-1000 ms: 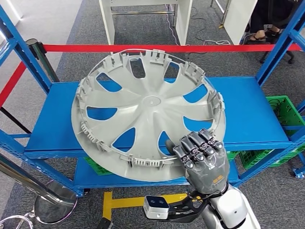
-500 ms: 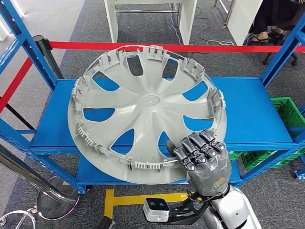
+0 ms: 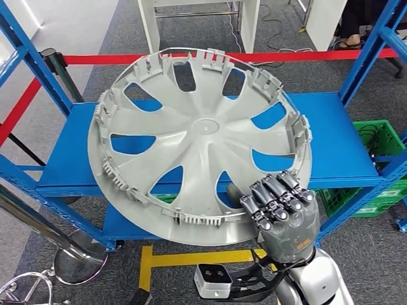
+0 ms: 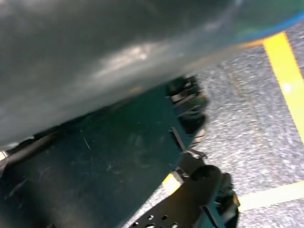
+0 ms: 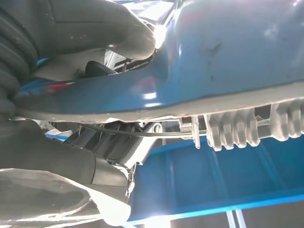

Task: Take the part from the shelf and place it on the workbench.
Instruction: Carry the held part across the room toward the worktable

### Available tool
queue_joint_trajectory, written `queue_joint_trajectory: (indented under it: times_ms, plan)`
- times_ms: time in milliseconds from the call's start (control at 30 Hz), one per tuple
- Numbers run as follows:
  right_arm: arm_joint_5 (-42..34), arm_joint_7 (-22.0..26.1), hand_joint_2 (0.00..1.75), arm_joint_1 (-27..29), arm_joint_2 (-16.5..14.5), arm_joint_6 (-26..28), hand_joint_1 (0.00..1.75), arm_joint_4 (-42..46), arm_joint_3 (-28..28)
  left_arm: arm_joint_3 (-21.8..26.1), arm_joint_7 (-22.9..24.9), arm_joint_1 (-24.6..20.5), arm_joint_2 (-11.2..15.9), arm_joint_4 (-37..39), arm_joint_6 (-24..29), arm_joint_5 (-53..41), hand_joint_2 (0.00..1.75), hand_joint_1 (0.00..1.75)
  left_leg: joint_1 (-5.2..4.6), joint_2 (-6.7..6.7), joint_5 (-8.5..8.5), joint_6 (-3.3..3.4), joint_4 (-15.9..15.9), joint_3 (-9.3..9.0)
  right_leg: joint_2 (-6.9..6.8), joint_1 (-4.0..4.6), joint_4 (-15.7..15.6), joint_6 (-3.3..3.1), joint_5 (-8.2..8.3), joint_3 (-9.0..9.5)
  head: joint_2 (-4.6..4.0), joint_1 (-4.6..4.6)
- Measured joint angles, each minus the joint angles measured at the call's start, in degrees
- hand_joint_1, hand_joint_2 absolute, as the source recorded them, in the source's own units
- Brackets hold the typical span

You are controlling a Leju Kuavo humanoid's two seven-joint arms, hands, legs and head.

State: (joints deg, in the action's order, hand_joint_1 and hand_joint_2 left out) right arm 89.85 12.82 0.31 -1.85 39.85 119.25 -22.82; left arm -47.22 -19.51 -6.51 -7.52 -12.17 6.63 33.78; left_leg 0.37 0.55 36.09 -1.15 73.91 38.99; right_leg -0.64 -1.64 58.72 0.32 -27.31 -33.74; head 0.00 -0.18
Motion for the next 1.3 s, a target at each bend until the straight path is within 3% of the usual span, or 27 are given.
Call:
queue_joint_trajectory:
  times_ms: [33, 67, 133, 200, 267, 333, 400, 467, 500, 533, 567, 600, 633, 700, 767, 800, 867, 933, 1000, 1033, 1067, 1133, 1200, 1233, 1300]
  plan:
    - [0.0, 0.0, 1.75, 0.0, 0.0, 0.0, 1.75, 0.3, 0.1, 0.0, 0.4, 0.0, 0.0, 0.0, 0.2, -0.1, 0.0, 0.0, 0.0, 0.0, -0.06, 0.05, 1.1, -0.22, -0.16, 0.11, 0.0, -0.03, 0.42, -0.51, 0.0, -0.02]
    - [0.0, -0.1, 1.75, 0.0, 0.0, 0.0, 1.75, 0.6, 0.2, 0.0, 0.7, 0.0, 0.1, 0.0, 0.4, -0.2, 0.0, 0.0, -0.01, 0.0, -1.18, 0.21, 0.1, -1.44, -0.27, 0.22, 0.0, -0.02, 0.84, -1.01, 0.0, -0.02]
    - [0.0, -0.1, 1.75, 0.0, 0.0, 0.0, 1.75, 1.5, 0.3, 0.0, 1.0, 0.1, 0.2, 0.0, 0.7, -0.4, 0.0, 0.0, -0.12, -0.01, -4.18, 0.84, -7.2, -6.4, -0.37, 0.37, 0.0, 0.19, 1.68, -1.86, 0.0, -0.03]
    - [0.0, 0.0, 1.75, 0.1, -0.1, 0.0, 1.75, 2.4, 0.5, 0.0, 1.1, 0.2, 0.4, 0.0, 0.9, -0.6, 0.0, 0.0, -0.42, -0.01, -5.05, 1.47, -14.5, -10.78, -0.43, 0.45, 0.0, 0.8, 2.55, -2.36, 0.0, 0.02]
    - [0.0, 0.0, 1.75, 0.1, -0.1, 0.0, 1.75, 3.1, 0.7, 0.0, 1.2, 0.4, 0.5, 0.0, 1.1, -0.7, 0.0, 0.0, -0.79, 0.02, -4.89, 1.94, -16.7, -11.67, -0.51, 0.37, -0.3, 1.63, 3.49, -2.47, 0.0, -0.01]
    - [0.0, 0.0, 1.75, 0.1, -0.2, 0.0, 1.75, 3.6, 0.8, 0.0, 1.2, 0.6, 0.7, 0.0, 1.2, -0.7, 0.0, 0.0, -0.73, -0.06, -5.99, 2.73, -17.1, -11.09, -0.4, 0.2, -0.4, 2.33, 3.53, -2.82, 0.0, -0.1]
    - [0.0, 0.3, 1.75, 0.2, -0.2, 0.0, 1.75, 3.9, 0.9, 0.0, 1.6, 0.7, 0.8, 0.0, 1.3, -0.8, 0.0, 0.0, -0.59, -0.21, -7.46, 3.58, -17.5, -9.99, -0.01, 0.16, 2.6, 2.7, 0.05, -4.3, -0.01, 0.09]
    - [0.0, 0.7, 1.75, 0.2, -0.2, 0.0, 1.75, 4.2, 1.1, 0.1, 2.0, 0.7, 0.8, 0.0, 1.3, -0.7, 0.0, 0.0, -0.8, -0.26, -8.71, 4.03, -17.4, -8.35, 0.31, 0.21, 9.5, 2.82, -5.32, -6.36, -0.01, 0.41]
    - [0.0, 1.0, 1.75, 0.3, -0.2, 0.0, 1.75, 4.4, 1.2, 0.1, 2.2, 0.8, 0.9, 0.0, 1.2, -0.5, 0.0, 0.0, -0.94, -0.26, -9.33, 4.11, -17.3, -7.47, 0.38, 0.26, 12.9, 2.84, -6.85, -6.95, -0.01, 0.5]
    - [0.0, 1.2, 1.75, 0.4, -0.2, 0.0, 1.75, 4.6, 1.3, 0.1, 2.4, 0.9, 1.0, 0.0, 1.2, -0.3, 0.0, 0.0, -1.08, -0.26, -9.95, 4.16, -17.3, -6.6, 0.4, 0.34, 15.0, 2.8, -7.13, -6.85, 0.0, 0.52]
    - [0.0, 1.4, 1.75, 0.6, -0.2, 0.0, 1.75, 4.9, 1.4, 0.1, 2.4, 1.0, 1.1, 0.0, 1.1, -0.1, 0.0, 0.0, -1.2, -0.26, -10.54, 4.15, -17.2, -5.75, 0.41, 0.45, 15.1, 2.67, -6.24, -5.77, 0.0, 0.55]
    - [0.0, 1.6, 1.75, 0.7, -0.2, 0.0, 1.75, 5.2, 1.5, 0.2, 2.6, 1.0, 1.3, 0.0, 1.1, 0.1, 0.0, 0.0, -1.3, -0.24, -11.1, 4.11, -17.1, -4.97, 0.42, 0.58, 13.0, 2.43, -4.66, -3.59, 0.0, 0.57]
    - [0.0, 1.8, 1.75, 0.8, -0.2, 0.0, 1.75, 5.6, 1.6, 0.2, 2.7, 1.1, 1.4, 0.0, 1.1, 0.3, 0.0, 0.0, -1.37, -0.21, -11.62, 4.01, -17.0, -4.35, 0.46, 0.74, 9.3, 2.11, -3.36, -0.6, 0.0, 0.58]
    - [0.0, 2.1, 1.75, 0.8, -0.2, 0.0, 1.75, 6.6, 1.7, 0.4, 2.9, 1.2, 1.5, 0.0, 1.0, 0.5, 0.0, 0.0, -1.56, -0.14, -12.62, 3.63, -16.7, -3.42, 0.54, 1.04, 0.8, 1.52, -3.24, 5.42, 0.0, 0.56]
    - [0.0, 2.4, 1.75, 0.9, -0.3, 0.0, 1.75, 7.6, 1.9, 0.5, 3.0, 1.2, 1.9, 0.0, 0.6, 0.6, 0.0, 0.0, -1.54, -0.14, -13.64, 3.06, -16.7, -2.94, 0.58, 1.38, -3.1, 1.13, -4.09, 7.65, 0.0, 0.54]
    - [0.0, 2.6, 1.75, 0.9, -0.3, 0.0, 1.75, 8.0, 2.0, 0.6, 3.0, 1.3, 2.3, 0.1, 0.4, 0.6, 0.0, 0.0, -1.51, -0.12, -14.11, 2.76, -16.7, -2.79, 0.52, 1.38, -3.3, 0.82, -3.78, 7.22, -0.01, 0.57]
    - [0.0, 2.8, 1.75, 0.8, -0.5, -0.1, 1.75, 8.6, 2.2, 0.7, 3.0, 1.4, 2.9, 0.3, 0.1, 0.6, 0.0, 0.0, -1.39, -0.07, -12.81, 2.07, -15.7, -2.11, 0.21, 1.17, -3.5, -0.22, -2.71, 5.98, -0.01, 0.56]
    - [0.0, 2.9, 1.75, 0.8, -0.7, -0.1, 1.75, 9.0, 2.3, 0.9, 3.0, 1.5, 3.3, 0.4, 0.0, 0.6, 0.0, 0.0, -1.0, -0.07, -7.64, 1.29, -10.9, -0.69, -0.1, 0.92, -3.6, -0.95, -1.4, 4.67, -0.01, 0.17]
    - [0.0, 3.0, 1.75, 0.9, -0.8, -0.1, 1.75, 9.4, 2.5, 1.1, 3.0, 1.6, 3.6, 0.4, -0.1, 0.6, 0.0, 0.0, -0.45, -0.08, -2.67, 0.53, -3.6, 0.64, -0.23, 0.9, -3.5, -0.98, 0.03, 3.23, -0.01, -0.18]
    - [0.0, 3.0, 1.75, 0.9, -0.8, -0.1, 1.75, 9.6, 2.6, 1.2, 3.0, 1.6, 3.7, 0.4, -0.3, 0.6, 0.0, 0.0, -0.2, -0.08, -1.96, 0.23, -1.0, 0.63, -0.3, 0.88, -3.3, -0.84, 0.73, 2.38, -0.01, -0.21]
    - [0.0, 3.1, 1.75, 0.9, -0.8, -0.1, 1.75, 9.8, 2.8, 1.2, 3.0, 1.6, 3.8, 0.4, -0.4, 0.6, 0.0, 0.0, 0.03, -0.09, -2.58, 0.0, -0.3, -0.2, -0.37, 0.82, -3.1, -0.64, 1.34, 1.39, -0.01, -0.22]
    - [0.0, 3.0, 1.75, 1.1, -0.8, -0.1, 1.75, 10.3, 3.2, 1.3, 3.0, 1.6, 3.9, 0.4, -0.6, 0.7, 0.0, 0.0, 0.45, -0.1, -5.55, -0.33, -5.0, -4.63, -0.47, 0.61, -2.3, -0.08, 2.3, -0.51, 0.0, -0.25]
    - [0.0, 2.8, 1.75, 1.3, -0.8, -0.1, 1.75, 10.9, 3.8, 1.4, 3.0, 1.6, 3.9, 0.4, -0.8, 0.8, 0.0, 0.0, 0.48, -0.03, -5.96, -0.23, -13.0, -10.15, -0.5, 0.52, -1.5, 0.69, 3.09, -1.99, 0.0, -0.26]
    - [0.0, 2.7, 1.75, 1.4, -0.8, -0.1, 1.75, 11.1, 4.1, 1.5, 3.0, 1.6, 3.9, 0.4, -0.8, 0.9, 0.0, 0.0, 0.38, 0.04, -5.48, 0.06, -15.8, -11.66, -0.5, 0.52, -1.3, 1.11, 3.53, -2.41, -0.01, -0.25]
    - [0.0, 2.5, 1.75, 1.7, -0.8, -0.1, 1.75, 11.4, 4.7, 1.6, 3.0, 1.8, 3.9, 0.5, -0.8, 1.2, 0.0, 0.0, 0.01, 0.14, -5.2, 1.06, -17.2, -11.76, -0.5, 0.43, -1.4, 1.92, 4.6, -2.75, 0.0, -0.3]
